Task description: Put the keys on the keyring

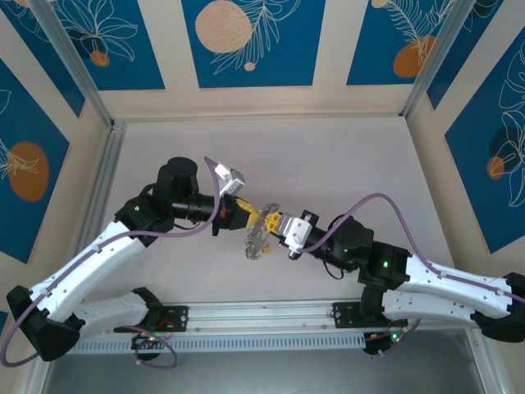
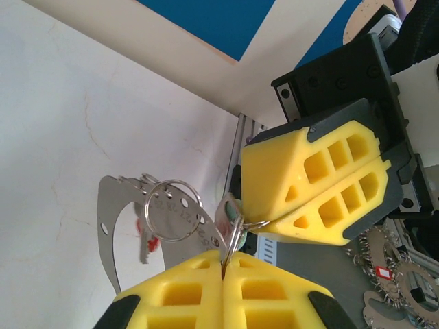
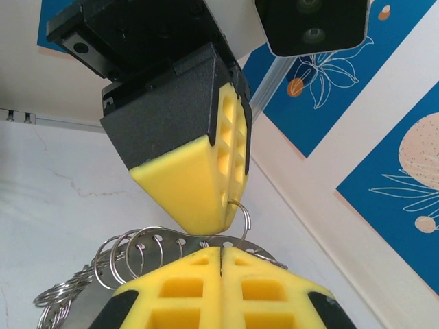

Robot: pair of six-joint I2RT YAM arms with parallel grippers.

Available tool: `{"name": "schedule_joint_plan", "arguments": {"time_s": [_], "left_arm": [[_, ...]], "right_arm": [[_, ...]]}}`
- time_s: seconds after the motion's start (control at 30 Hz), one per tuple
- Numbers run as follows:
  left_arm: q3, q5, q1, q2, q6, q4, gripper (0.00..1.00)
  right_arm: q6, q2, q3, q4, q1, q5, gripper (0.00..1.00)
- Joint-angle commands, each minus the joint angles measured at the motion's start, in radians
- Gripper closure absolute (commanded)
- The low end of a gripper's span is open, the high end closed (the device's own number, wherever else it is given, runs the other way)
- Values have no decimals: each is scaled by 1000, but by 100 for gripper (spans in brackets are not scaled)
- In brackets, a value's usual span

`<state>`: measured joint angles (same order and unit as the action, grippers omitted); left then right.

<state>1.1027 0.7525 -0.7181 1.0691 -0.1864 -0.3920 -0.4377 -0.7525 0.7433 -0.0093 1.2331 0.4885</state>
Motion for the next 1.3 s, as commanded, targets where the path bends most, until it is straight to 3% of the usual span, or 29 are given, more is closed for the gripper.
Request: {"name": "schedule_joint_plan", "arguments": {"time_s": [0.0, 0.43, 0.7, 1.0, 1.27], "left_arm": [[60, 16, -1, -9, -18, 73, 100], [48, 11, -3, -11, -27, 94, 100], [-46, 9, -3, -59, -76, 241, 100], [-129, -13, -3, -89, -73, 344, 100], [-242, -3, -3, -130, -23, 462, 100]], "right_arm": [[4, -21, 2, -40, 2, -73, 100], [-15, -67, 21, -28, -2, -64, 100], [18, -37, 17, -37, -5, -118, 100], [90, 30, 7, -71, -14, -182, 74], [250, 133, -10, -73, -96, -218, 75]]}}
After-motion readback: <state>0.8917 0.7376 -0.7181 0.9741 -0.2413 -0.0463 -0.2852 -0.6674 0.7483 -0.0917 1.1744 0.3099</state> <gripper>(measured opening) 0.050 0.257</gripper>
